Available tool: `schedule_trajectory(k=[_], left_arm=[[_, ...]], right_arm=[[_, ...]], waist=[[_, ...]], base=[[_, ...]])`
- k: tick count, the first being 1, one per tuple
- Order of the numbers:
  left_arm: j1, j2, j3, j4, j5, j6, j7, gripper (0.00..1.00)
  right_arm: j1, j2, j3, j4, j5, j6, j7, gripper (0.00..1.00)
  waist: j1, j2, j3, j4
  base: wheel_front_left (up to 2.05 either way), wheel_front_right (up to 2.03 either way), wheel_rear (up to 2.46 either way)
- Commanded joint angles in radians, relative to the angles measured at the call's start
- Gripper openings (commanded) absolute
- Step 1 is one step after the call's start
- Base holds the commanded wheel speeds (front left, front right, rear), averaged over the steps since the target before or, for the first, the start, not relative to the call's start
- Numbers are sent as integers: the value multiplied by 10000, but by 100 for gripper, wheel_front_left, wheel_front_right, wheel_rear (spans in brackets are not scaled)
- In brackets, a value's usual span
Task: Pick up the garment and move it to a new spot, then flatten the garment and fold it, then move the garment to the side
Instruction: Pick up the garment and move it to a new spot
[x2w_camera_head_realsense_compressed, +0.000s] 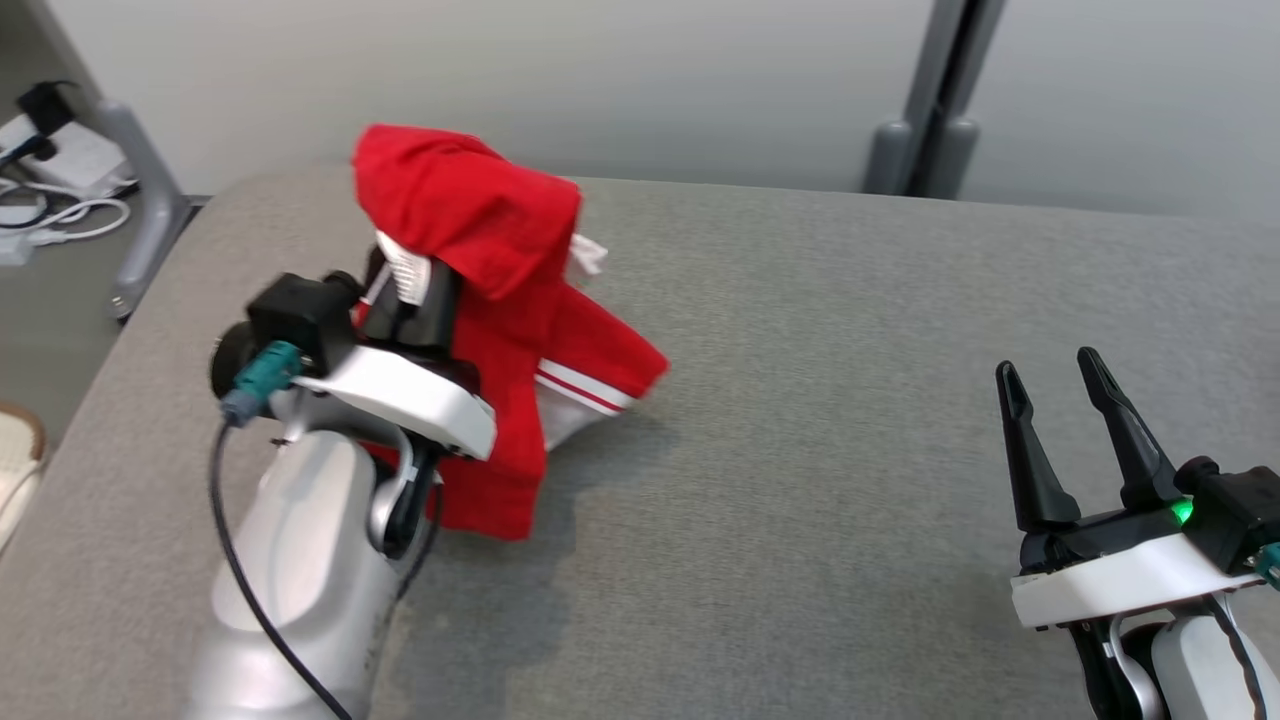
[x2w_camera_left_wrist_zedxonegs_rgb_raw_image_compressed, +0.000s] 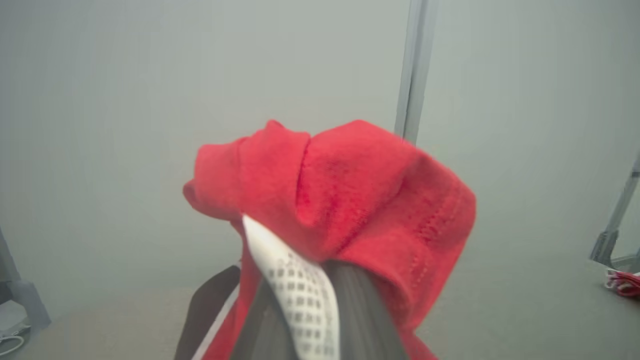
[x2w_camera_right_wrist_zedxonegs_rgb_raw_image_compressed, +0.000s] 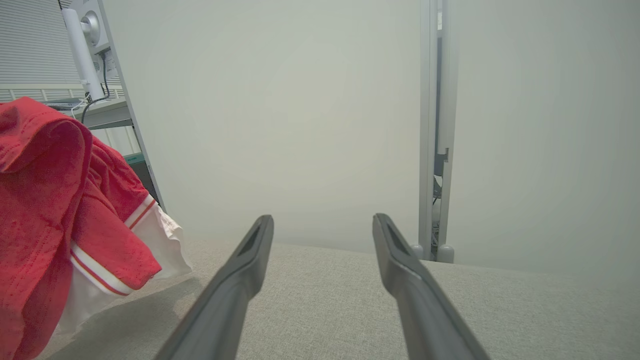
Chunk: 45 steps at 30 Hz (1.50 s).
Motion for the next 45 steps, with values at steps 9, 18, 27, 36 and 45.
schedule_trajectory(k=[9,18,27,36,45], left_arm=[[-33,31,-2368,-537,-1542,786,-49,0],[-535,34,-4213,-750,-2737,1543,-48,0],[-1075,39,-5491,1066,-3677,2130,-40,100],[-819,32,-5350,982,-3933,2276,-39,100],[34,28,-3778,-58,-2451,2389,-39,100]], right_arm=[[-415,-178,239,-87,-41,-3,-14,100],[-712,-11,58,-106,250,-1,-16,100],[-799,140,147,-67,374,-1,-16,100],[-403,79,-135,-51,239,-1,-14,100],[216,-23,-489,-235,68,-3,-14,100]], waist=[[0,0,496,-1719],[0,0,1048,-3187],[0,0,1222,-3773],[0,0,703,-2721],[0,0,142,-782]], base=[[0,0,0],[0,0,0],[0,0,0],[0,0,0],[0,0,0]])
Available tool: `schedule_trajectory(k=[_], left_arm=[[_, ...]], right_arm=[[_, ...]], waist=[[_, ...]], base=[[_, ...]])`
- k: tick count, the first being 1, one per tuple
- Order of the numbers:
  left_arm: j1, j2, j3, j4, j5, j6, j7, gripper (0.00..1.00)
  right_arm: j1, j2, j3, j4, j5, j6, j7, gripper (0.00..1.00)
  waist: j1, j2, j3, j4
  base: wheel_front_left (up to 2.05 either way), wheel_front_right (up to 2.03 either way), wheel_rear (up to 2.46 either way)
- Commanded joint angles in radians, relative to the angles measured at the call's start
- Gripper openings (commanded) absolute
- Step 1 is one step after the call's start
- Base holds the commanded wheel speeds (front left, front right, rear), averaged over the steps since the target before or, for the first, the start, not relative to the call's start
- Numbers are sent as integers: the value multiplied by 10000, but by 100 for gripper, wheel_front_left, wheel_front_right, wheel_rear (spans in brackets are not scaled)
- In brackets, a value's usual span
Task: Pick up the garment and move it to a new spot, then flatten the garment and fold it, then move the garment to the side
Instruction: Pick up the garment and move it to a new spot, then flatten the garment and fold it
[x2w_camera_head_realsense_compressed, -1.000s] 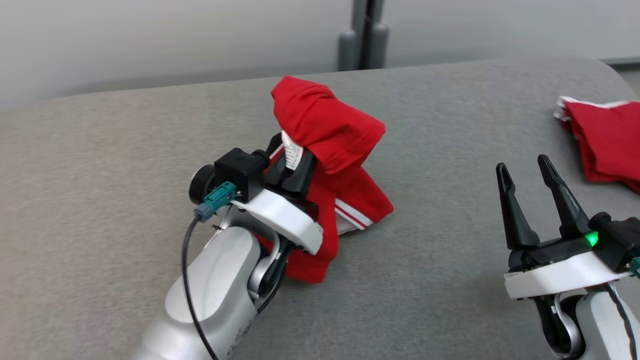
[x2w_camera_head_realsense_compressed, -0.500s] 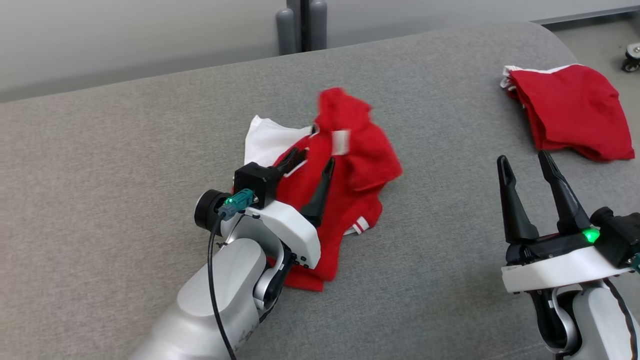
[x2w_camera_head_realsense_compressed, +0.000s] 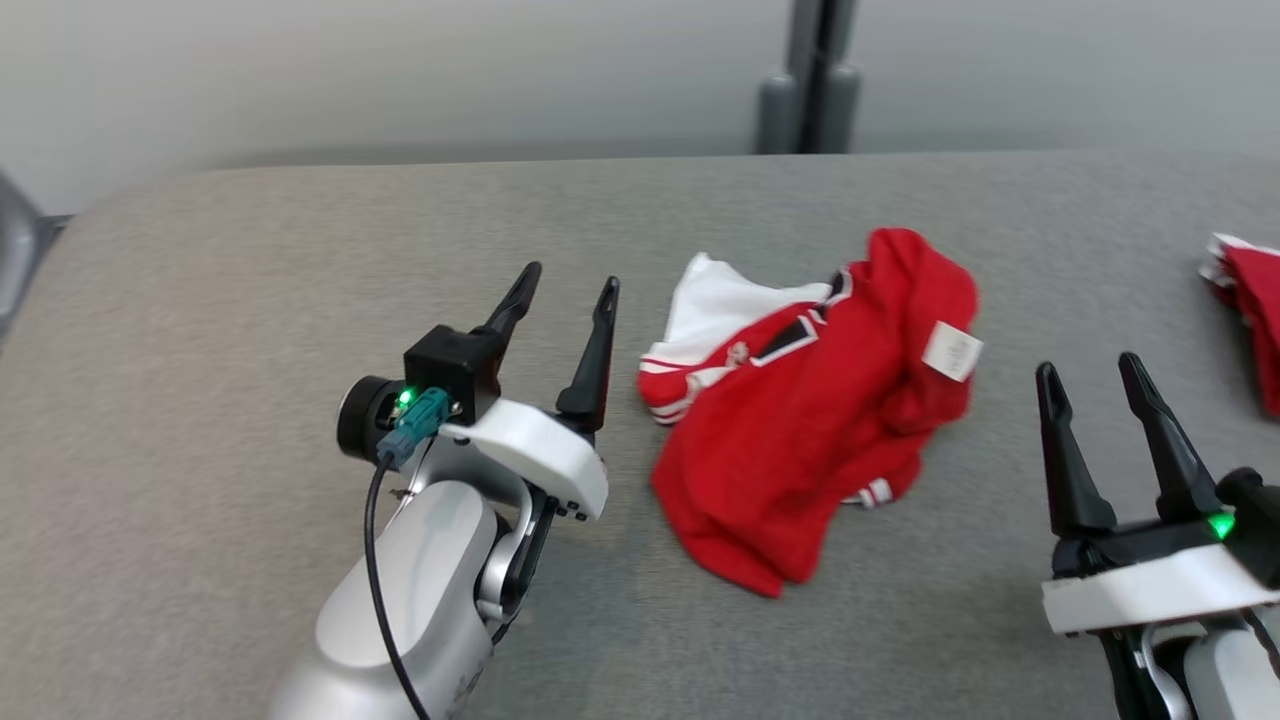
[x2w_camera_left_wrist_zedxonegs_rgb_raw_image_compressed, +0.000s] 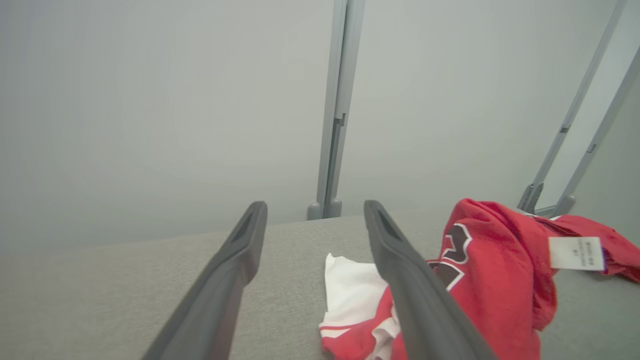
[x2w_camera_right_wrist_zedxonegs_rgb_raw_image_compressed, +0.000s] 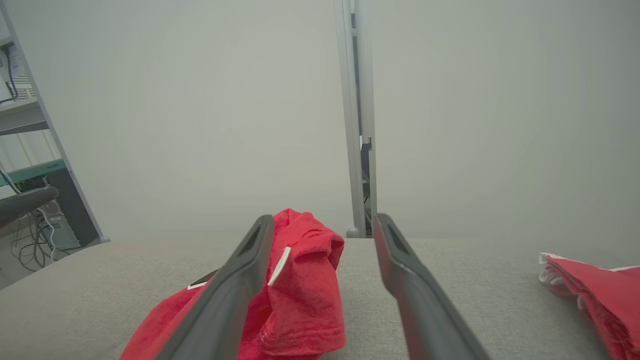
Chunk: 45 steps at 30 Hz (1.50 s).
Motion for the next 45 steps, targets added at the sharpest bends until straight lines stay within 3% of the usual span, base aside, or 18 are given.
schedule_trajectory(k=[1,4,9,16,20,27,45], left_arm=[[254,58,213,-119,336,-30,-28,100],[813,79,900,-437,1117,-134,-28,100],[1815,66,1899,-1028,1892,-688,-28,100],[3057,48,3003,-1893,2699,-1160,-28,100],[3665,44,3330,-2417,2349,-1242,-28,100],[4510,48,3456,-3135,2522,-1357,-28,100],[5235,48,3672,-3569,2479,-1109,-28,100]], right_arm=[[212,-85,-93,-53,-61,1,-14,100],[527,-99,-354,-138,-138,1,-16,100],[940,-19,-735,-255,-230,1,-14,100],[1301,183,-949,-317,-299,1,-14,100],[1442,284,-972,-280,-326,1,-14,100],[1310,399,-797,-151,-301,-1,-14,100],[1096,427,-411,173,-192,1,-14,100]], waist=[[0,-1,-425,1018],[0,-1,-605,1673],[0,-1,-896,2555],[0,-1,-1158,3268],[0,-1,-1302,3432],[0,-1,-1518,3196],[0,-1,-1754,2410]], base=[[0,0,0],[0,0,0],[0,0,0],[0,0,0],[0,0,0],[0,0,0],[0,0,0]])
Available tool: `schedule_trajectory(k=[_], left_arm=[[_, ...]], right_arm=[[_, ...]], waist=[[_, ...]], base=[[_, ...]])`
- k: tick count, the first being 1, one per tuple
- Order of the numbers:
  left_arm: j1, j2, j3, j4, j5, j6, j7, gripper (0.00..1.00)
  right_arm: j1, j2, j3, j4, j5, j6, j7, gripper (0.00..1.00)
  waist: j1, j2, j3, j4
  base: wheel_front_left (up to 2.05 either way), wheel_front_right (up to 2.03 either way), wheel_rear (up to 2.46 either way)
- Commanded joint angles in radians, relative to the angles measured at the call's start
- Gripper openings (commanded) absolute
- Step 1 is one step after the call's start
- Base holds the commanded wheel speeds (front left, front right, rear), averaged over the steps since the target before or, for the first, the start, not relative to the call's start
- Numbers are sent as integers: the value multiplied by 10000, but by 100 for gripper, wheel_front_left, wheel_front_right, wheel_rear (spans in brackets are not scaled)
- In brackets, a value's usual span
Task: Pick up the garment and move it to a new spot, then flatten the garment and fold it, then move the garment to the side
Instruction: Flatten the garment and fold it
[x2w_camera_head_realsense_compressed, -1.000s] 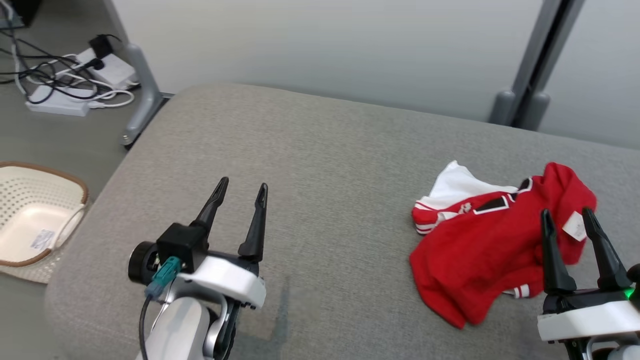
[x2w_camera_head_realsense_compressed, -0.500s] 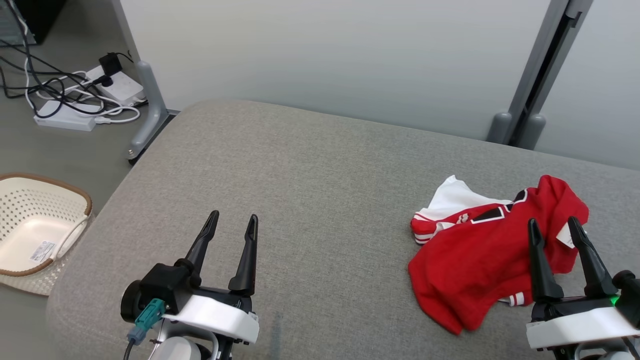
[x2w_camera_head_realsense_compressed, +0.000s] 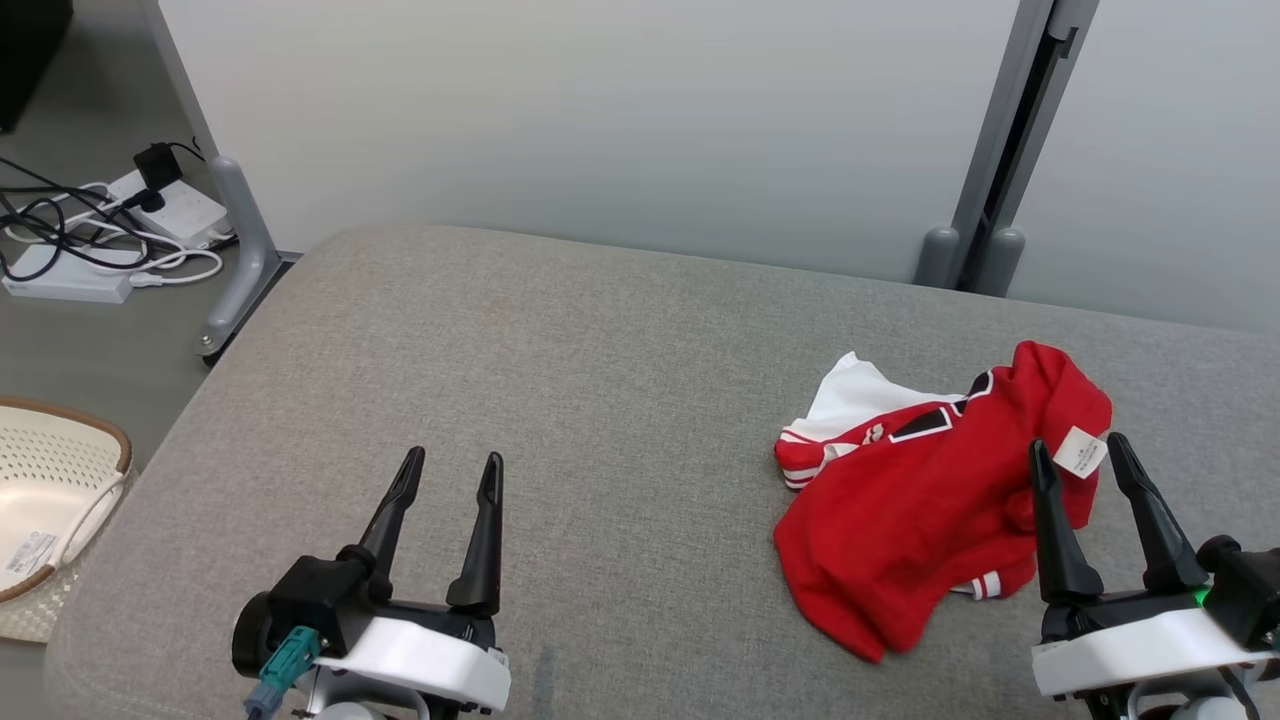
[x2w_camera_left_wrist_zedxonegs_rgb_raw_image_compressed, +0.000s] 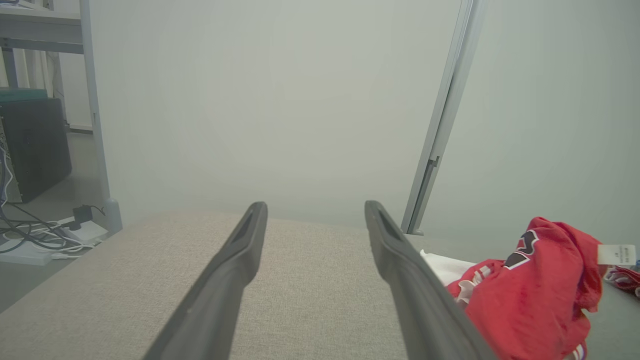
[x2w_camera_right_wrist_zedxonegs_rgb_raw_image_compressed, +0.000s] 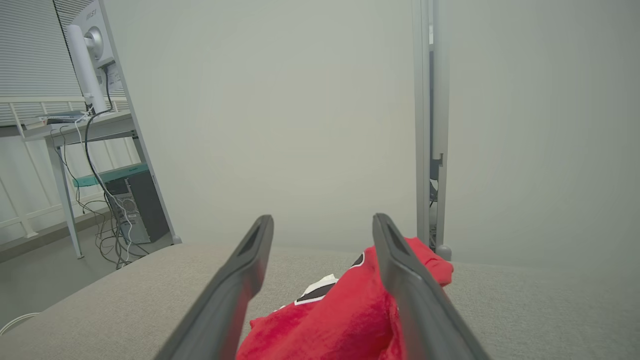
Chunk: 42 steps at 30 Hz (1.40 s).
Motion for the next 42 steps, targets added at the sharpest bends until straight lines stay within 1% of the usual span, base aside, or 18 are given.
schedule_trajectory(k=[1,14,21,24,31,42], left_arm=[[41,43,37,3,-35,57,-28,100],[136,42,-122,-134,-72,-13,-28,100],[154,42,-324,-30,-187,-136,-28,100],[182,40,-388,-31,-208,-140,-28,100],[197,43,-458,8,-197,-128,-28,100],[123,42,-606,-25,-307,-29,-28,100]], right_arm=[[-63,-71,-16,34,19,-1,-12,100],[-109,-67,23,302,-26,-3,-13,100],[-99,-70,-34,426,-106,-1,-13,100],[-64,-20,-251,678,-251,-1,-13,100],[-98,53,-255,792,-355,-1,-13,100],[-185,-88,-283,888,-394,-1,-12,100]], waist=[[0,0,-8,-20],[0,0,-6,-251],[0,0,36,-319],[0,0,56,-353],[0,0,60,-452],[0,0,87,-481]], base=[[0,0,0],[0,0,0],[0,0,0],[0,0,0],[0,0,0],[0,0,0]])
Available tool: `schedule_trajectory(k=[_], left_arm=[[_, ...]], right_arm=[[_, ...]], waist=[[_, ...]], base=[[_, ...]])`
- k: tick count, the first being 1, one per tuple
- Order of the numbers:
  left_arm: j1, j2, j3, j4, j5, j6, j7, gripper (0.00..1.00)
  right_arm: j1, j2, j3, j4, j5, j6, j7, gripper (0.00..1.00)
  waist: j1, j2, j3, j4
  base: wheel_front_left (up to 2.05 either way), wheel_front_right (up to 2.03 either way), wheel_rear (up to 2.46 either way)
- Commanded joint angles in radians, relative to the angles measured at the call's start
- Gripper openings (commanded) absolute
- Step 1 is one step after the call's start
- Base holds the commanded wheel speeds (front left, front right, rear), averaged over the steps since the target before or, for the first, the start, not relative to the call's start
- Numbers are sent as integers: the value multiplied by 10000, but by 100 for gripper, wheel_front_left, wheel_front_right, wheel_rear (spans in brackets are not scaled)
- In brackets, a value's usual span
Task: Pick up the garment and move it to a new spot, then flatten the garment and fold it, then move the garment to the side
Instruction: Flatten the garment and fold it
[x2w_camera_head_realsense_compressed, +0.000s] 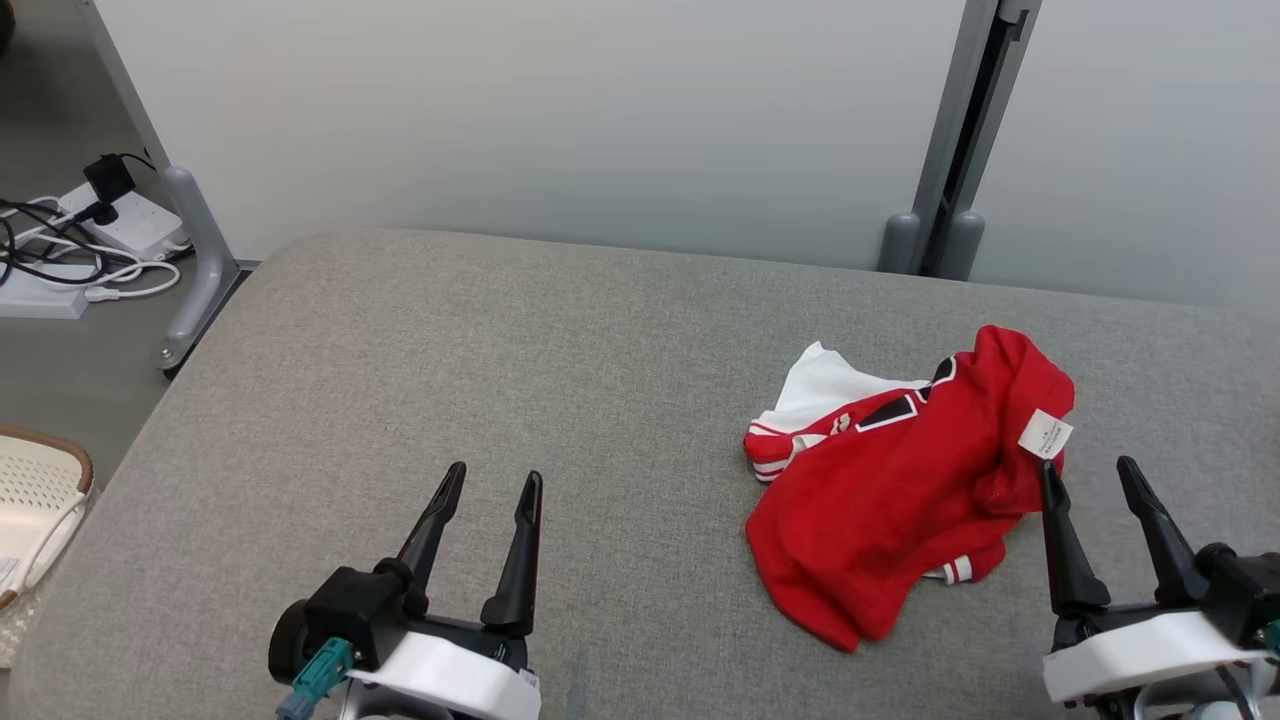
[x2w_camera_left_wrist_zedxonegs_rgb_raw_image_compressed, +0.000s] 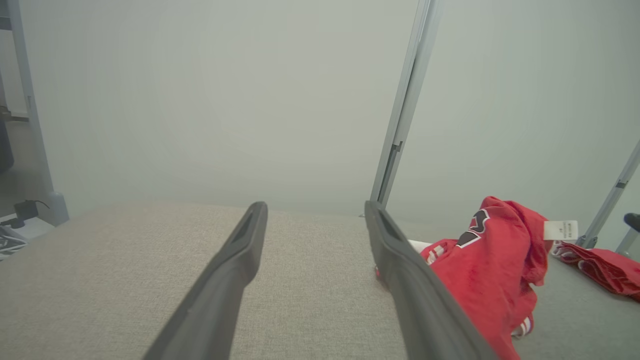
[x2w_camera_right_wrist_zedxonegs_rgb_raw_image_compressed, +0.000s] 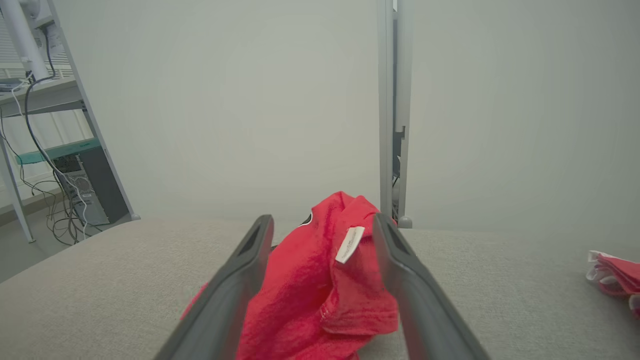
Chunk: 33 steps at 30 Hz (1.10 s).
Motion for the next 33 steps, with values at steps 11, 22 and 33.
schedule_trajectory(k=[11,22,33], left_arm=[[-265,48,-504,-64,-204,159,-28,100],[-549,42,-807,-62,-324,354,-28,100],[-250,45,-710,133,-220,231,-28,100]], right_arm=[[-1590,-673,-28,2484,602,1,-13,100],[-3115,-1617,1320,4887,1551,1,-12,16],[-4217,-1570,3453,3584,2631,1,-13,0]], waist=[[0,-1,704,299],[0,-1,1208,925],[0,-1,394,1047]], base=[[0,0,0],[0,0,0],[0,0,0]])
